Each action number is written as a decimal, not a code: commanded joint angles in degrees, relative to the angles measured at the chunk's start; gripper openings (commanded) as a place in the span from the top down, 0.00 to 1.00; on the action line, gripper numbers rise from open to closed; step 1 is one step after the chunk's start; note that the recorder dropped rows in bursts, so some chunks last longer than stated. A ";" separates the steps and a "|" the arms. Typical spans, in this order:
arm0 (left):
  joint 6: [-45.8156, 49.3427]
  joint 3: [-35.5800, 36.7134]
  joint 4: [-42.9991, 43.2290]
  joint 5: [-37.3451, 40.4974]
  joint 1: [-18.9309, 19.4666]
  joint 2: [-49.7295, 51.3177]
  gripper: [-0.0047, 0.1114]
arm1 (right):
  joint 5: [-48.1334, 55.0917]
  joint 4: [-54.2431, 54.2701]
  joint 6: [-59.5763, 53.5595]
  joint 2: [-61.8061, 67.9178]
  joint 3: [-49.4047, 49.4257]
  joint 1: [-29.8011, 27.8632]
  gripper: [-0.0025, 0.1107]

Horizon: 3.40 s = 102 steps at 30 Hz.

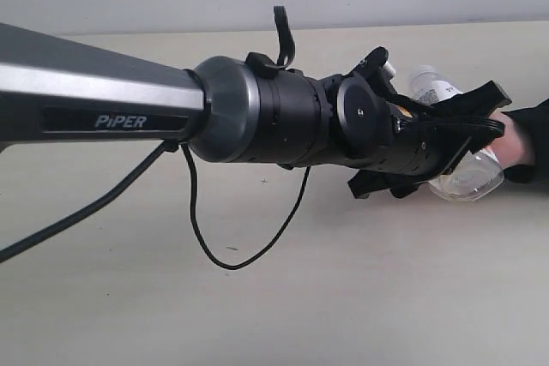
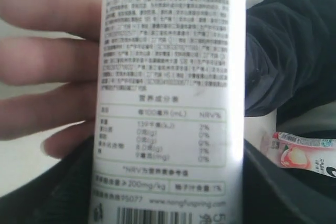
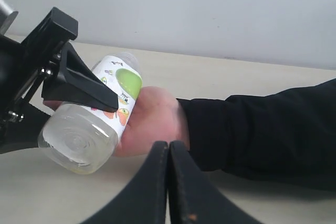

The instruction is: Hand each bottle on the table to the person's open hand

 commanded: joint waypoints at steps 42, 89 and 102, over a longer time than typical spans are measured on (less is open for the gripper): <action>8.14 0.14 2.63 1.68 1.08 -2.13 0.27 | -0.41 -0.06 0.00 -0.35 0.31 -0.28 0.98; 60.00 55.08 7.79 -6.99 20.95 -58.10 0.96 | -0.41 -0.06 0.00 -0.35 0.31 -0.28 0.98; 54.73 56.49 7.65 -6.36 43.91 -67.21 0.96 | -0.41 -0.06 0.00 -0.35 0.31 -0.28 0.98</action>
